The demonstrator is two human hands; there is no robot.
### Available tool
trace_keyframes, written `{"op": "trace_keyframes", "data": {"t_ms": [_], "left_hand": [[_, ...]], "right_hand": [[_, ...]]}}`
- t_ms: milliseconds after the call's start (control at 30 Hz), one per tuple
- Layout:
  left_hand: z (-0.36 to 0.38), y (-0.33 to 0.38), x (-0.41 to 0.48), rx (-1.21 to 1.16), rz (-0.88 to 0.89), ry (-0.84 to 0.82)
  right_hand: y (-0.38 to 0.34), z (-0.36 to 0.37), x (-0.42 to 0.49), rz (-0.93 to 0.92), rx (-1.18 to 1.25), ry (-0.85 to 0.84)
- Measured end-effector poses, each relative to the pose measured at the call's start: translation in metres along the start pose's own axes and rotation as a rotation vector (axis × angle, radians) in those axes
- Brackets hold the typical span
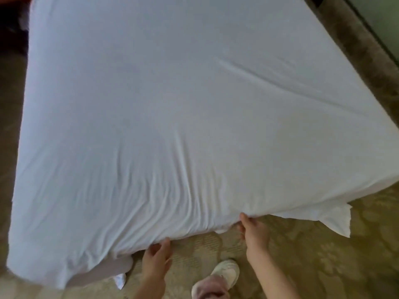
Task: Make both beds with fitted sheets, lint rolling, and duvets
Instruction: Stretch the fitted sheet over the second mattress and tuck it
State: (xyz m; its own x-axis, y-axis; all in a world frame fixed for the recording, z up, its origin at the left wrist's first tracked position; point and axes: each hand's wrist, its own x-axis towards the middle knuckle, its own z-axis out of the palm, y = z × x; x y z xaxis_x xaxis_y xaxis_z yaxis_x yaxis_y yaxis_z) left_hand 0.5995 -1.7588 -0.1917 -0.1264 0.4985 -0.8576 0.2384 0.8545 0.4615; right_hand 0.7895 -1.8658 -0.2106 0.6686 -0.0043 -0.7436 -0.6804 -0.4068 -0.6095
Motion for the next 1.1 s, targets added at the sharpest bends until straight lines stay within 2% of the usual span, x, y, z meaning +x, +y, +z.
{"op": "trace_keyframes", "data": {"t_ms": [100,267,333,500,633,733,867,967,1100], "left_hand": [[-0.002,-0.001,0.011,-0.175,-0.059,0.045],[0.014,-0.009,0.011,-0.509,-0.098,0.066],[0.016,-0.011,0.007,-0.560,-0.113,0.073],[0.006,-0.019,-0.019,-0.394,-0.093,0.013],[0.003,-0.020,-0.028,-0.391,-0.081,-0.002],[0.004,-0.018,-0.028,-0.405,-0.096,0.020],[0.005,-0.023,-0.017,-0.266,-0.098,0.018],[0.008,-0.032,-0.020,-0.161,-0.097,-0.016],[0.030,-0.044,-0.048,-0.068,-0.043,-0.138]], "right_hand": [[0.009,-0.001,-0.002,0.019,0.140,-0.015],[0.007,-0.011,-0.004,0.020,0.233,-0.083],[0.003,-0.016,-0.008,0.015,0.241,-0.108],[-0.008,-0.030,-0.022,-0.022,0.200,-0.108],[-0.011,-0.036,-0.023,-0.058,0.109,-0.115],[-0.009,-0.034,-0.016,-0.047,0.046,-0.127],[-0.012,-0.041,-0.001,0.021,-0.071,-0.211],[-0.022,-0.066,0.009,0.037,-0.144,-0.240],[-0.044,-0.122,0.032,-0.055,-0.225,-0.202]]}}
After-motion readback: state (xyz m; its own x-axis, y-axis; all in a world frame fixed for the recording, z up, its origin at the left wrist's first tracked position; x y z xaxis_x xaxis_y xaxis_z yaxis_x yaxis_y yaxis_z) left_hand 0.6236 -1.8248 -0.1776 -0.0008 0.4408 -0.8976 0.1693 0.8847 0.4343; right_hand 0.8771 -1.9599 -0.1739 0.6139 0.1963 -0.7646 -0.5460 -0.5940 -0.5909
